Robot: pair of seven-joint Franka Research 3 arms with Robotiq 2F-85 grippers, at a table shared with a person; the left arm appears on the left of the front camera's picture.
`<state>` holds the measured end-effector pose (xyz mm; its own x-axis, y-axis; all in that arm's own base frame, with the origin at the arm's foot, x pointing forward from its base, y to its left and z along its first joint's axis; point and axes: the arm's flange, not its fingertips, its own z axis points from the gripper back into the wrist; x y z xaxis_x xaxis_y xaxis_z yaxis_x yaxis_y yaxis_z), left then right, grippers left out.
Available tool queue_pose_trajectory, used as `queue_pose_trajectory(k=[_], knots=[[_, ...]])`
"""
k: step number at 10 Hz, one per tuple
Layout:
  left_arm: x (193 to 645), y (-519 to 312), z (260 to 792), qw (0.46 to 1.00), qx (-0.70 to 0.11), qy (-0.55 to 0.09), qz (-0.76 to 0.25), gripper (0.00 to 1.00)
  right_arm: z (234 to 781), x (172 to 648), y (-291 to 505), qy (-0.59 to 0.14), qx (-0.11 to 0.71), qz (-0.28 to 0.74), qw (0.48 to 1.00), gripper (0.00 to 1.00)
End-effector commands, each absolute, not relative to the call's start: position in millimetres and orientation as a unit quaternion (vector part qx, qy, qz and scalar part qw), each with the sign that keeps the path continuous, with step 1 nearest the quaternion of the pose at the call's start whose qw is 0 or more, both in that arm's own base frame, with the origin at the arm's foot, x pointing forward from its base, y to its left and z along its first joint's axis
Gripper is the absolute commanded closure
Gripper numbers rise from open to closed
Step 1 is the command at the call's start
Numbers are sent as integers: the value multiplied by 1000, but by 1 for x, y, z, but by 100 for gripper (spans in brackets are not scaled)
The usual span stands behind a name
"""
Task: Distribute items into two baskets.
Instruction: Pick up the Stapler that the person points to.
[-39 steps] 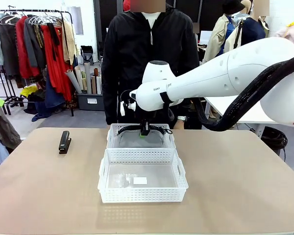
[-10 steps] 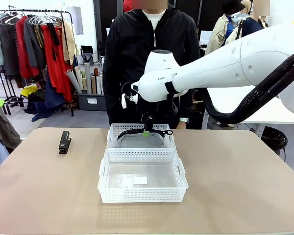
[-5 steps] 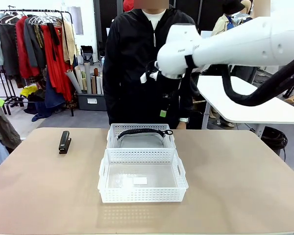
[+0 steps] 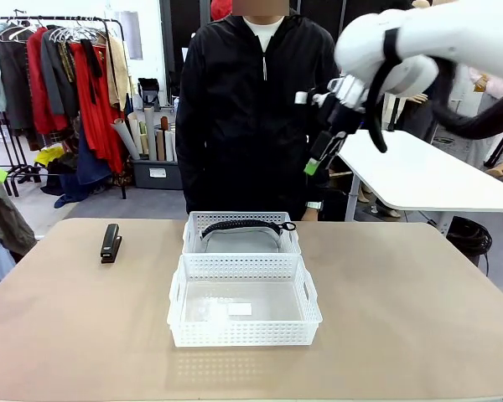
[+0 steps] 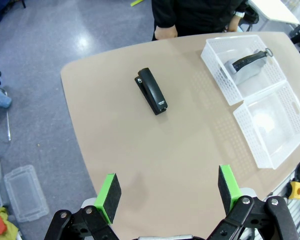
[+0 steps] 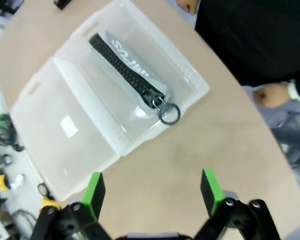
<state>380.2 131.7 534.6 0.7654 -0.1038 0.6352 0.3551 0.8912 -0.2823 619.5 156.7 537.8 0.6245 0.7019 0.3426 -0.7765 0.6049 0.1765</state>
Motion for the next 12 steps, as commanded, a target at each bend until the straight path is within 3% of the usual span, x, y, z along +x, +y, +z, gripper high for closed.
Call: queue_pose_trajectory(k=[1, 6, 12], knots=[[380, 131, 534, 916, -203, -322, -125, 0, 538, 569, 127, -144, 166, 381, 898, 0], [380, 131, 534, 916, -203, -322, -125, 0, 541, 491, 30, -178, 185, 295, 920, 0], [380, 131, 534, 916, -203, -322, -125, 0, 498, 450, -68, -218, 283, 198, 913, 0]])
